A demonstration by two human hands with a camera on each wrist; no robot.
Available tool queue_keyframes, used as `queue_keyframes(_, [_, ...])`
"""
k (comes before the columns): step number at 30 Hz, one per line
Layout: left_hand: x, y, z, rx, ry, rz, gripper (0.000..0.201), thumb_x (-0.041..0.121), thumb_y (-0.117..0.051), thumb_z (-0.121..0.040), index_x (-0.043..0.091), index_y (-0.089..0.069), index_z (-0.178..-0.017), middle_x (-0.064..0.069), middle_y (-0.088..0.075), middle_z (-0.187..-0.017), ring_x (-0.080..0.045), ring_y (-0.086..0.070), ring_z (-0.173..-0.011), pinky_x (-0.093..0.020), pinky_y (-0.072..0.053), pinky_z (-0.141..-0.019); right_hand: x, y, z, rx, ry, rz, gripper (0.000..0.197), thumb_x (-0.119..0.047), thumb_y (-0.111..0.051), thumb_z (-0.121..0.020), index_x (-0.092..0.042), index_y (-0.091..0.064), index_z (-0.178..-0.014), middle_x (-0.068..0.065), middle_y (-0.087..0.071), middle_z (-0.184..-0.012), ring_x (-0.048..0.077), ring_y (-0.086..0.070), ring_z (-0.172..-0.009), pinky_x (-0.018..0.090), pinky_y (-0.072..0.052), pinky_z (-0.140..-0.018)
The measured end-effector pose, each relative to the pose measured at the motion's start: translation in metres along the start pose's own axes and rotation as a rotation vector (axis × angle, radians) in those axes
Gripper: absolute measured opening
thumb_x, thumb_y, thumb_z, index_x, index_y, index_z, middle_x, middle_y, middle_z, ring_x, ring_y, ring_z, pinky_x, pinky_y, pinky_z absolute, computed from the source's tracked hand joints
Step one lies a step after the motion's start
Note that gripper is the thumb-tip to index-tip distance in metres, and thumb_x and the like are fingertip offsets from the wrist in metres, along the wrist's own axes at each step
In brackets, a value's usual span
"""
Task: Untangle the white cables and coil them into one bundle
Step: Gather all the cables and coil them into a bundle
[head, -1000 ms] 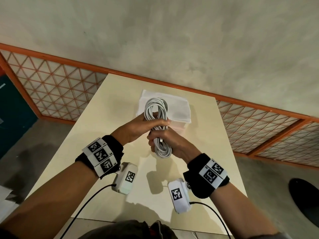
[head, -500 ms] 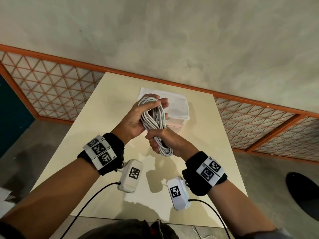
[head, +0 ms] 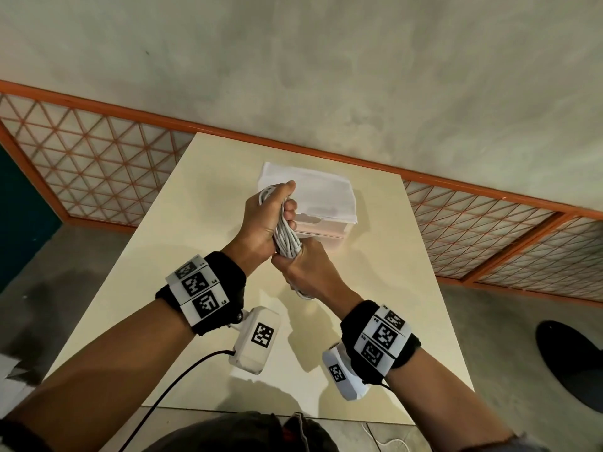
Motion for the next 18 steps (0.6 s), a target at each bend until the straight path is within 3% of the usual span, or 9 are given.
queue_keyframes(3, [-0.002,0.004,-0.003,-0.077,0.105,0.025,0.026,0.021,-0.061,-0.09,0.019,-0.049,-0.066,0.006,-0.051,-0.049,-0.006,-0.049,-0.041,-0.017,-0.042,-0.044,0.001,0.005,-0.002,-0.057,-0.065,-0.033,0.021,-0.014,-0.059,-0.075,-0.01,-0.046,-0.059,0.005,-0.05,-0.046,0.017,-0.045,-0.034,0.03,-0.044,-0.049])
queue_keyframes(5, [0.001,0.007,-0.003,-0.163,0.178,0.043,0.022,0.018,-0.062,-0.089,0.018,-0.054,-0.069,0.002,-0.062,-0.059,-0.009,-0.062,-0.054,-0.022,-0.053,-0.057,0.0,0.01,-0.001,-0.16,-0.118,-0.11,0.023,-0.009,-0.06,-0.079,-0.009,-0.049,-0.059,0.006,-0.051,-0.048,0.017,-0.045,-0.034,0.024,-0.042,-0.047])
queue_keyframes(7, [0.004,0.01,-0.004,-0.237,0.172,0.031,0.021,0.011,-0.063,-0.085,0.016,-0.056,-0.066,-0.003,-0.071,-0.076,-0.013,-0.071,-0.078,-0.034,-0.059,-0.074,0.0,0.014,0.001,-0.244,-0.148,-0.162,0.026,-0.008,-0.061,-0.082,-0.009,-0.05,-0.058,0.007,-0.052,-0.05,0.017,-0.045,-0.035,0.023,-0.042,-0.045])
queue_keyframes(10, [0.009,0.013,-0.003,-0.287,0.107,-0.027,0.026,0.003,-0.067,-0.076,0.013,-0.049,-0.06,-0.012,-0.072,-0.097,-0.021,-0.069,-0.099,-0.052,-0.055,-0.085,0.005,0.017,0.002,-0.329,-0.158,-0.197,0.025,-0.008,-0.061,-0.084,-0.007,-0.052,-0.061,0.006,-0.051,-0.05,0.016,-0.045,-0.037,0.023,-0.041,-0.045])
queue_keyframes(12, [0.006,0.015,-0.002,-0.3,0.102,-0.025,0.027,0.002,-0.064,-0.08,0.012,-0.048,-0.062,-0.013,-0.073,-0.09,-0.022,-0.071,-0.09,-0.052,-0.053,-0.086,0.008,0.017,0.002,-0.359,-0.157,-0.212,0.017,-0.011,-0.064,-0.082,0.0,-0.056,-0.071,0.006,-0.052,-0.05,0.019,-0.045,-0.04,0.025,-0.042,-0.046])
queue_keyframes(14, [0.001,0.015,-0.002,-0.288,0.063,-0.026,0.024,0.005,-0.06,-0.086,0.012,-0.049,-0.067,-0.006,-0.07,-0.072,-0.017,-0.07,-0.07,-0.045,-0.057,-0.079,0.011,0.017,0.002,-0.377,-0.142,-0.208,0.024,-0.014,-0.065,-0.081,0.008,-0.058,-0.086,0.007,-0.053,-0.05,0.023,-0.046,-0.043,0.026,-0.043,-0.047])
queue_keyframes(16, [-0.005,0.014,-0.002,-0.243,0.003,-0.037,0.022,0.008,-0.061,-0.088,0.014,-0.05,-0.07,-0.001,-0.062,-0.059,-0.015,-0.063,-0.056,-0.032,-0.059,-0.06,0.013,0.017,0.004,-0.37,-0.124,-0.168,0.022,-0.013,-0.063,-0.083,0.008,-0.058,-0.081,0.01,-0.055,-0.053,0.024,-0.049,-0.043,0.026,-0.045,-0.049])
queue_keyframes(18, [-0.011,0.014,-0.002,-0.178,-0.036,-0.045,0.022,0.01,-0.061,-0.089,0.015,-0.05,-0.071,0.001,-0.056,-0.053,-0.014,-0.057,-0.049,-0.024,-0.05,-0.05,0.016,0.017,0.006,-0.351,-0.106,-0.104,0.022,-0.012,-0.062,-0.084,0.0,-0.056,-0.068,0.011,-0.058,-0.053,0.022,-0.052,-0.042,0.025,-0.047,-0.052])
Point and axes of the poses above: each hand's wrist, its own z-axis away from the middle knuckle, its own y-axis out of the back of the hand, x = y × z, the point moved 2 cm from there along -z, towards the middle knuckle
